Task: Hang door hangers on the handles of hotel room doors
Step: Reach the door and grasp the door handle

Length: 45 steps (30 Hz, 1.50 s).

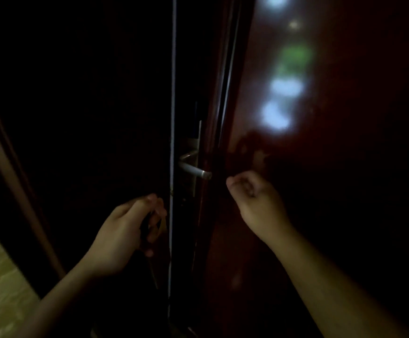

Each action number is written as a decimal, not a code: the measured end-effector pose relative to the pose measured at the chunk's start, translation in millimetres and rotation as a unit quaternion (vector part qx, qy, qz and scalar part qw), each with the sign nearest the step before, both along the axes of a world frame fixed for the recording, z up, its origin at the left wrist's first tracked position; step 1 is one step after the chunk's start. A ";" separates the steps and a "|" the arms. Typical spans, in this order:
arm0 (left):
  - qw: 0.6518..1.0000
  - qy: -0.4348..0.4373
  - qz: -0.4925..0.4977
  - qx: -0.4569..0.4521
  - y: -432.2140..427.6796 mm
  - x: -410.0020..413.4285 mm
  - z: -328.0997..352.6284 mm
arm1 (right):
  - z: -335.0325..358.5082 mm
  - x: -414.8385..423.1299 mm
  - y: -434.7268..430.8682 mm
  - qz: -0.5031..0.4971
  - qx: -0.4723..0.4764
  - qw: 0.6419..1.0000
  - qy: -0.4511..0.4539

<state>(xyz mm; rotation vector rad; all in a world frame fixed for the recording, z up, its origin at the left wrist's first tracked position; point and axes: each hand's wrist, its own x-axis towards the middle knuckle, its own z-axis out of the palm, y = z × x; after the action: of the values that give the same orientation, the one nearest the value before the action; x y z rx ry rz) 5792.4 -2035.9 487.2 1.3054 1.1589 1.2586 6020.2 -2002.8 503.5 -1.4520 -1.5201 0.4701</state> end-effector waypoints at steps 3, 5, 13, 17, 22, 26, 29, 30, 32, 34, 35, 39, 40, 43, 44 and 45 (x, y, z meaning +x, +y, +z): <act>0.999 0.004 0.034 0.014 -11.7 -6.3 -13.6 | -12.4 -6.2 17.2 0.013 0.115 0.988 -0.097; 0.999 0.004 0.034 0.008 -18.8 -8.9 -20.8 | -17.7 -9.6 26.0 0.011 0.177 0.972 -0.157; 0.998 0.031 0.044 -0.026 16.5 1.5 -41.6 | -28.2 9.6 61.9 0.031 0.220 0.939 -0.264; 0.998 0.022 0.031 -0.044 43.5 20.4 -54.9 | -31.3 24.0 71.2 0.050 0.188 0.940 -0.281; 0.998 -0.001 -0.031 -0.054 83.6 38.5 -57.9 | -35.2 20.6 79.0 0.031 0.149 0.933 -0.327; 0.996 0.020 -0.050 -0.066 113.7 55.3 -64.7 | -37.0 20.8 82.5 0.022 0.153 0.927 -0.341; 0.997 0.045 -0.041 -0.049 135.4 64.8 -67.3 | -37.8 22.6 83.4 0.021 0.162 0.922 -0.352; 0.997 0.040 -0.051 -0.047 141.5 66.7 -66.1 | -38.4 23.2 84.1 0.021 0.166 0.919 -0.357; 0.997 0.023 -0.073 -0.033 150.2 70.5 -64.2 | -41.4 25.6 86.5 0.022 0.181 0.912 -0.368; 0.996 0.010 -0.081 -0.017 155.1 73.0 -64.6 | -44.9 27.7 88.1 0.026 0.204 0.903 -0.376; 0.997 0.014 -0.078 -0.010 157.6 73.4 -65.7 | -45.0 28.2 88.6 0.029 0.212 0.901 -0.379; 0.994 0.035 -0.095 0.026 160.9 77.4 -68.0 | -42.1 32.3 88.8 0.044 0.219 0.905 -0.362; 0.995 0.039 -0.091 0.025 160.4 78.5 -67.5 | -41.3 33.1 88.6 0.047 0.223 0.904 -0.361; 0.995 0.065 -0.070 0.008 161.5 81.7 -62.8 | -39.9 33.6 89.6 0.042 0.232 0.901 -0.365; 0.995 0.071 -0.076 0.005 164.0 82.1 -63.0 | -40.0 34.0 91.0 0.038 0.232 0.900 -0.367; 0.994 0.070 -0.089 0.000 166.4 83.0 -62.8 | -40.1 34.7 92.4 0.035 0.230 0.901 -0.367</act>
<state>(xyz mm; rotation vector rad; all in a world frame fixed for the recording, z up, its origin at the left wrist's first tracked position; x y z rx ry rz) 5875.5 -1869.5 424.4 1.4832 1.1121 1.0511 6054.9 -1910.4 463.3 -1.2409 -2.0905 -0.4467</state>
